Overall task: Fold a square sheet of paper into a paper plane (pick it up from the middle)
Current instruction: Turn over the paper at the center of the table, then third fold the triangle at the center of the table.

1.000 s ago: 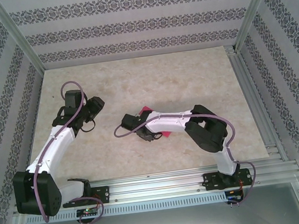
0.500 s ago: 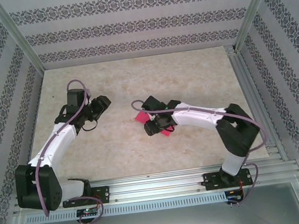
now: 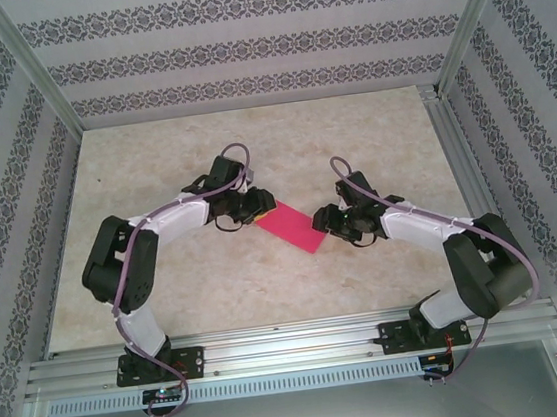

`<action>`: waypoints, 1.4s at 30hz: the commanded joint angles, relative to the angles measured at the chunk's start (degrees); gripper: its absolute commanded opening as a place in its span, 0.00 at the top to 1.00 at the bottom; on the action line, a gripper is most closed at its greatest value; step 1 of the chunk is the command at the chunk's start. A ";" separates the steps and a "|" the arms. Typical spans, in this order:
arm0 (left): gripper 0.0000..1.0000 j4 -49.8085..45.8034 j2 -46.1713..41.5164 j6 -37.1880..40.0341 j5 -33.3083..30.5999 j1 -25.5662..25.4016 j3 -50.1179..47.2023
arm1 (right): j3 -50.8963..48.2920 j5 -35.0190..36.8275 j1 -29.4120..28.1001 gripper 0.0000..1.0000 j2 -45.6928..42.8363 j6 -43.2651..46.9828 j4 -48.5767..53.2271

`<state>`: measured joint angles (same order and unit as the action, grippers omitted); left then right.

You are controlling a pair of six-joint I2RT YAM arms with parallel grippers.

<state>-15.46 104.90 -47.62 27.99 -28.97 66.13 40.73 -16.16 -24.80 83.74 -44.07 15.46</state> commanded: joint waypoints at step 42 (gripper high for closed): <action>0.41 5.05 7.04 -8.13 3.54 -4.16 6.95 | -8.16 -12.36 1.28 0.47 1.78 1.63 -27.50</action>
<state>-14.02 112.55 -52.14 30.65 -31.92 71.13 33.78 -26.70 -22.81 85.62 -44.91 -6.59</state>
